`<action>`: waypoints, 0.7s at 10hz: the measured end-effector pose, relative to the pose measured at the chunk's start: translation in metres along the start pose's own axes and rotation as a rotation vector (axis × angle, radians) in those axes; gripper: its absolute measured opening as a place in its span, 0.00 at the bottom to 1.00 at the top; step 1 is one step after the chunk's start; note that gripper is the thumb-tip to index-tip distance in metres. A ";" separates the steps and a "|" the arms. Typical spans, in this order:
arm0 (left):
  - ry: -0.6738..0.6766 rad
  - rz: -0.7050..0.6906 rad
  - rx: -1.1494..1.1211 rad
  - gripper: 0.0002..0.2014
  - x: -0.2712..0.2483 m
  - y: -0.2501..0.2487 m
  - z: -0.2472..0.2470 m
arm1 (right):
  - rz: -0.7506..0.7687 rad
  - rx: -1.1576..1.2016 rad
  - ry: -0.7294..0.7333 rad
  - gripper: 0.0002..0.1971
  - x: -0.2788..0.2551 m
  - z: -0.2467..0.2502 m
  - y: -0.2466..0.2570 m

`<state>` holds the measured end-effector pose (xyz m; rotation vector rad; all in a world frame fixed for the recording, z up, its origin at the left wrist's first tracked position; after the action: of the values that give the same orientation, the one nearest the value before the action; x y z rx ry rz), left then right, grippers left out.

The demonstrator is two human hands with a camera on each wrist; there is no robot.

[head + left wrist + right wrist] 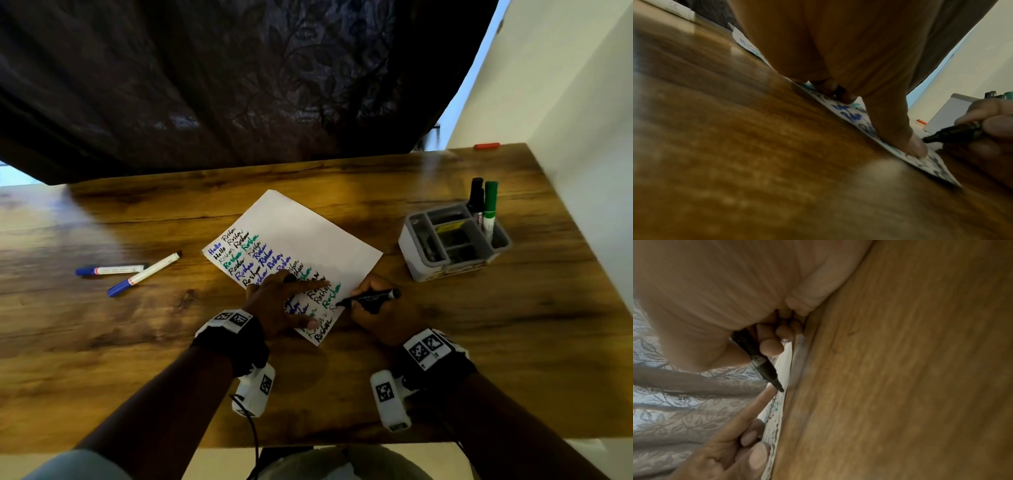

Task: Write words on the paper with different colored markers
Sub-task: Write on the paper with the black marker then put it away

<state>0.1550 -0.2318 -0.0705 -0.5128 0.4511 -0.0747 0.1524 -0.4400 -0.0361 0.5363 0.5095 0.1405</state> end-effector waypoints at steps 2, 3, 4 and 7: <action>-0.002 0.000 0.001 0.35 0.001 0.002 0.000 | -0.093 -0.002 0.016 0.22 0.006 -0.006 -0.010; 0.005 0.003 0.010 0.36 0.001 0.001 -0.001 | -0.091 0.006 0.004 0.23 0.006 -0.007 -0.010; 0.010 0.009 0.025 0.36 0.000 0.001 -0.001 | -0.120 0.035 0.013 0.25 0.005 -0.009 -0.011; 0.000 0.000 0.024 0.35 0.000 0.000 0.000 | -0.098 0.196 -0.037 0.21 -0.011 0.011 0.008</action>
<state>0.1548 -0.2319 -0.0706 -0.4895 0.4492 -0.0803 0.1483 -0.4412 -0.0193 0.7023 0.5156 -0.0136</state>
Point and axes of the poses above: each hand's wrist, its own x-axis towards the middle knuckle, its own z-axis out of the back of the hand, y = z × x, the point moved 7 cm from there along x, towards the middle knuckle, and after that the axes turned 7 degrees about -x, right-handed, at the moved point
